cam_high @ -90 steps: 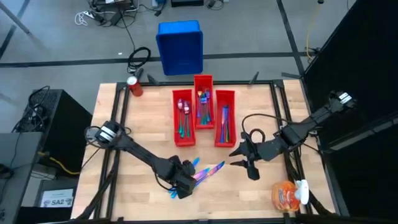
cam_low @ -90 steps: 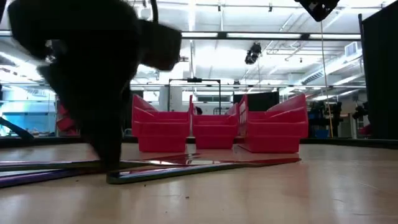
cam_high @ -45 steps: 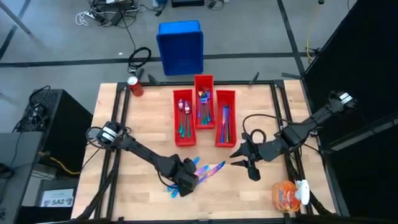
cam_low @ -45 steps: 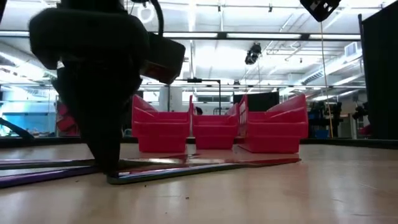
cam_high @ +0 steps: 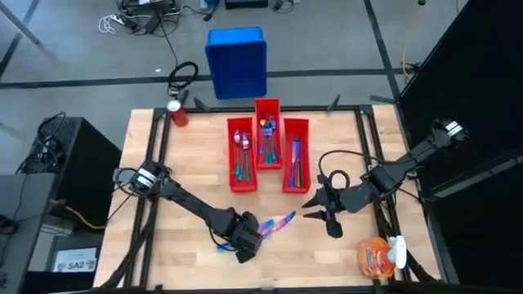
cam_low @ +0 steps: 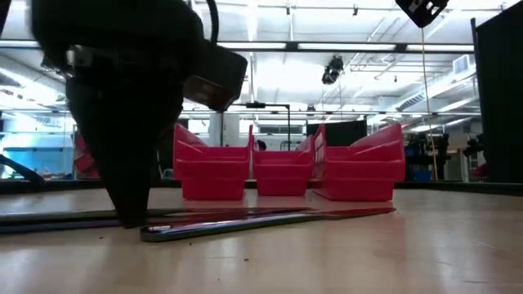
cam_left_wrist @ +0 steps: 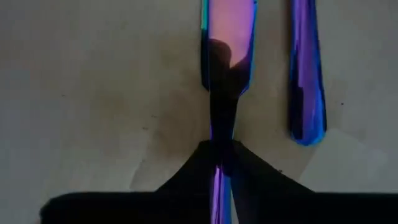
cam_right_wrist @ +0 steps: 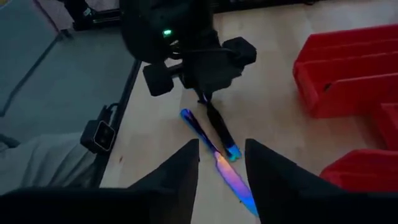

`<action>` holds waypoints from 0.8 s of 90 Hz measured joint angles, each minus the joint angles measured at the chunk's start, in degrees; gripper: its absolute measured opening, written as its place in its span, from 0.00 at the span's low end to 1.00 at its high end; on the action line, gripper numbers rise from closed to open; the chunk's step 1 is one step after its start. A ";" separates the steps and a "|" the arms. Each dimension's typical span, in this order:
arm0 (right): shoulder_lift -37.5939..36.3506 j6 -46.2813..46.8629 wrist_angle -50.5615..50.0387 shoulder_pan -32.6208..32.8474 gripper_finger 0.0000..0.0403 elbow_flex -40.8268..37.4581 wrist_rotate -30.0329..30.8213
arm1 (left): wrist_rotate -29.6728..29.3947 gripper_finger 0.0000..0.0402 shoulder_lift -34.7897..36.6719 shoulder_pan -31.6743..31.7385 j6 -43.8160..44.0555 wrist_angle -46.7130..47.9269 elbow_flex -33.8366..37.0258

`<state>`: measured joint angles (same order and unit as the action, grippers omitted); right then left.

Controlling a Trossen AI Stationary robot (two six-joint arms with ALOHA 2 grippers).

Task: Sort silverware
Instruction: Put the iridescent knife into the right orange bin

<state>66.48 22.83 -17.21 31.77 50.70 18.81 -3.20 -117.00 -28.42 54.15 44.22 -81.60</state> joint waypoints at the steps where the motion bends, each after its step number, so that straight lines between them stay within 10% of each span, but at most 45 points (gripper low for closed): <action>1: 0.00 0.00 0.00 0.00 0.28 0.00 0.00 | -0.38 0.04 0.06 -0.14 0.00 0.52 -0.38; 53: 0.00 -1.22 0.83 1.76 0.27 0.00 -0.33 | -36.27 0.04 9.80 -10.50 -4.82 1.72 -7.85; 72: 2.34 -5.39 15.34 3.64 0.32 -4.21 -0.40 | -42.68 0.04 10.72 -11.13 -10.47 -9.09 -3.13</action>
<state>68.82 17.44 -1.87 35.40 46.49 18.41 -45.88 -106.28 -39.55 43.69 35.14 -84.74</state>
